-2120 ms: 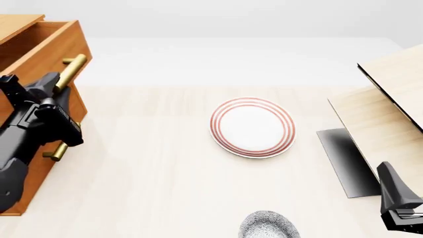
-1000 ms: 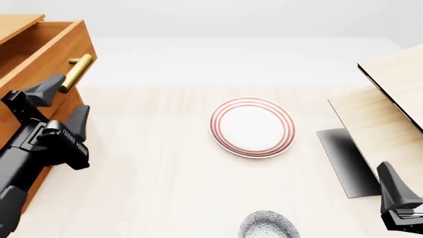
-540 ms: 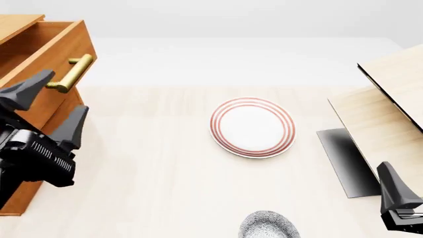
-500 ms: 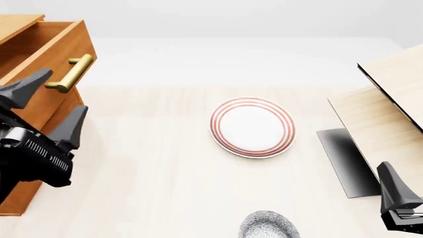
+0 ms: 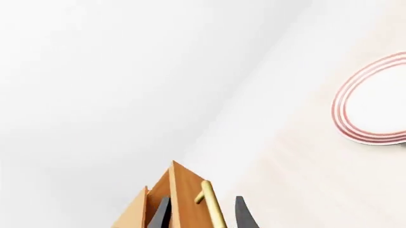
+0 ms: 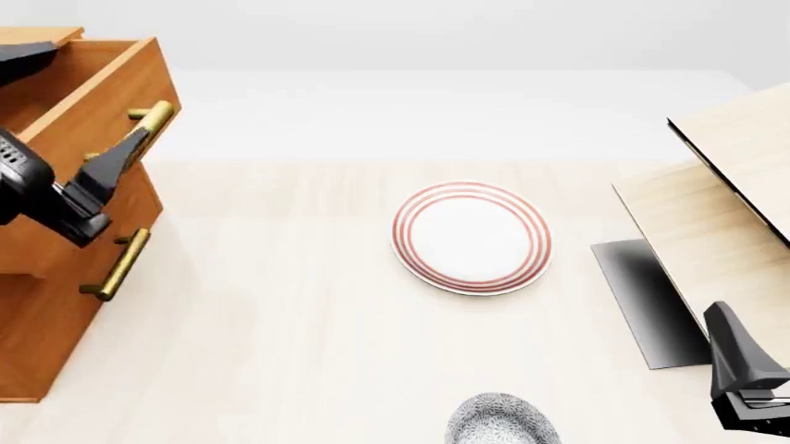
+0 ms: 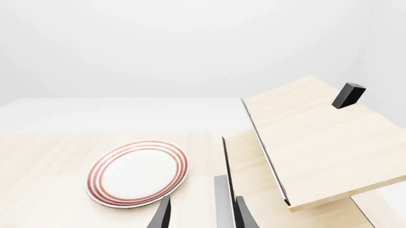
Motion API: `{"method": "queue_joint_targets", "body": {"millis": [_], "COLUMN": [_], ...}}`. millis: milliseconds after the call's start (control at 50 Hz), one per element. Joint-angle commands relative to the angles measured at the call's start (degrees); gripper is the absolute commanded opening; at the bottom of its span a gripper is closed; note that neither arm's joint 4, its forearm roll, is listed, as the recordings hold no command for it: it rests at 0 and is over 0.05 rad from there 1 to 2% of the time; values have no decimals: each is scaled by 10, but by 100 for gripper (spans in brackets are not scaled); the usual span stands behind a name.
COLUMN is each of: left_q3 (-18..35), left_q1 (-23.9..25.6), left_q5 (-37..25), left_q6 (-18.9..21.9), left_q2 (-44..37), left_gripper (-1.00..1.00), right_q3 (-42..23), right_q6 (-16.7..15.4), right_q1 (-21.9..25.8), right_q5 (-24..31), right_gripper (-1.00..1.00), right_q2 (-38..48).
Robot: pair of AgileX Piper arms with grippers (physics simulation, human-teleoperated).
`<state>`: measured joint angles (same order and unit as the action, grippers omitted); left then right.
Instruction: Open the top drawer of the cabinet and put the bowl in it.
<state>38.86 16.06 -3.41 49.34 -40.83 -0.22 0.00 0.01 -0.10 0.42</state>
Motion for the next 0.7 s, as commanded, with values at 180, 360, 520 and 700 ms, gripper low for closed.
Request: {"method": "queue_joint_targets", "body": {"millis": [180,360,520,700], "left_q3": [197,280,362,418], "left_q1": [-25,-45,-64,-69], "left_q5": [-182,-253,-321,-367], "left_q6": [-192,-254,-324,-387], "left_q2": [-116,-148,-197,-243], "left_gripper": [100,100,100,100], "right_q3": [0,0,0,0], "right_q6": [0,0,0,0], "right_q1": [0,0,0,0], "right_q5": [0,0,0,0], "right_gripper": [100,100,100,100], "right_q2": [-1,-1,-1,-1]}}
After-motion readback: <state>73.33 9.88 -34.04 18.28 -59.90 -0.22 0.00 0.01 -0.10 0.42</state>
